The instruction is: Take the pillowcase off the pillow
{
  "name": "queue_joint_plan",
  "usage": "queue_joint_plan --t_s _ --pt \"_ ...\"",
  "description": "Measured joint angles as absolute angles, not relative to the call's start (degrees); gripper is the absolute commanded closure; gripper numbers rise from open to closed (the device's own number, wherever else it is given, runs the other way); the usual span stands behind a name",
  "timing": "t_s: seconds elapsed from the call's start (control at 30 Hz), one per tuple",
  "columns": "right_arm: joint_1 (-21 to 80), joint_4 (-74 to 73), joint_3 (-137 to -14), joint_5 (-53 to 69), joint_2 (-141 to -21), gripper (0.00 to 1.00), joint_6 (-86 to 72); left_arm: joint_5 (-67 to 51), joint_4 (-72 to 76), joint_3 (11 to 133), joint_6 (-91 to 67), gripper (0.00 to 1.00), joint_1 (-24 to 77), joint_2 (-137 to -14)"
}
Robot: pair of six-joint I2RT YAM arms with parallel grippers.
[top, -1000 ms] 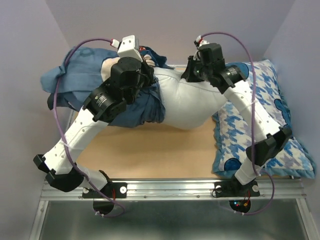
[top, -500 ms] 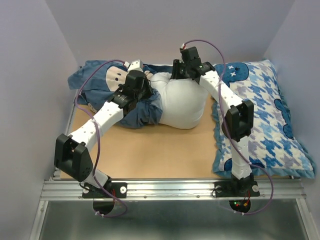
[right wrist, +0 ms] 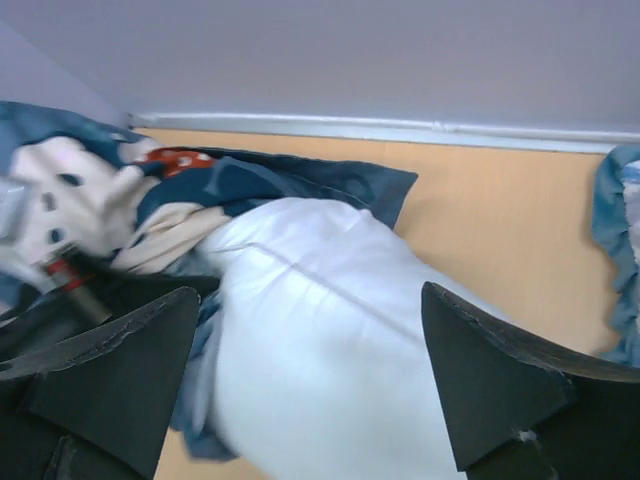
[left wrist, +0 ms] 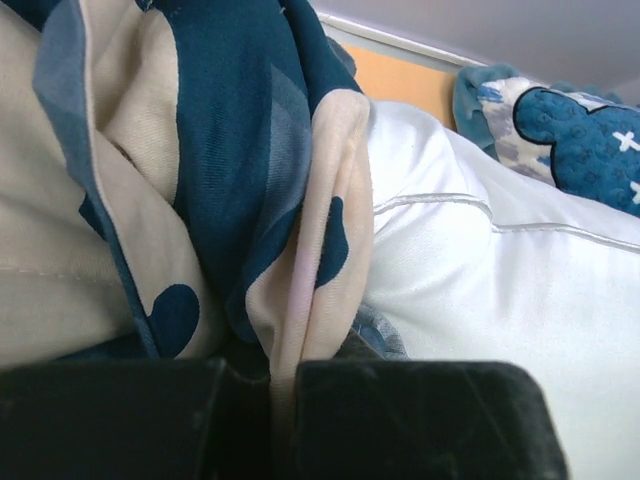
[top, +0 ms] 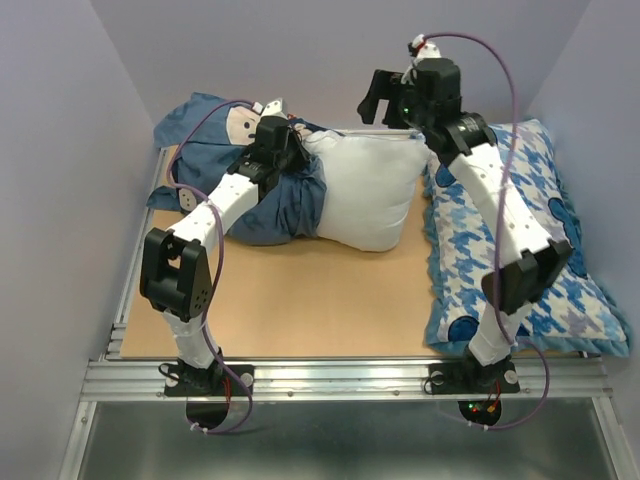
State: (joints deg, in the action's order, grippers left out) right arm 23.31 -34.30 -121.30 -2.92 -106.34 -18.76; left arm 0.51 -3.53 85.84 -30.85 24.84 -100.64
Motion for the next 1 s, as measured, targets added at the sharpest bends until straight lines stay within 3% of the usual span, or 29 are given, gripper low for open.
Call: queue_joint_plan --t_s 0.27,0.47,0.63,0.7,0.73,0.77,0.8,0.9,1.0 --pt "25.2 -24.1 -96.5 -2.2 -85.9 0.0 -19.3 -1.1 -4.0 89.4 -30.5 1.0 24.3 -103.8" --pt "32.9 -18.8 -81.7 -4.9 -93.6 0.0 -19.7 -1.8 -4.5 90.0 -30.2 1.0 24.3 -104.1" --pt "34.3 -10.1 -80.3 -7.0 -99.9 0.0 -20.0 -2.2 -4.5 90.0 -29.3 1.0 24.1 -104.1" --pt "33.8 -8.0 -81.1 -7.7 -101.8 0.19 -20.3 -2.6 -4.2 90.0 -28.7 0.94 23.9 -104.1" --pt "33.8 -7.2 -81.8 -7.9 -102.8 0.37 -20.3 -2.7 -4.2 90.0 -28.5 0.89 23.8 -104.1" --pt "33.7 -6.0 -83.1 -8.4 -105.1 0.88 -20.3 -2.6 -4.1 90.0 -28.0 0.79 23.8 -104.1" --pt "33.7 -5.3 -83.8 -8.5 -106.2 0.99 -20.9 -2.6 -4.1 90.0 -27.5 0.56 23.6 -104.1" --pt "33.6 -3.2 -85.1 -7.9 -109.0 0.99 -22.5 -2.7 -3.3 90.0 -26.2 0.32 23.4 -103.7" --pt "33.7 -1.6 -85.4 -6.9 -109.6 0.99 -23.7 -2.3 -3.6 89.2 -24.1 0.27 24.0 -100.8"
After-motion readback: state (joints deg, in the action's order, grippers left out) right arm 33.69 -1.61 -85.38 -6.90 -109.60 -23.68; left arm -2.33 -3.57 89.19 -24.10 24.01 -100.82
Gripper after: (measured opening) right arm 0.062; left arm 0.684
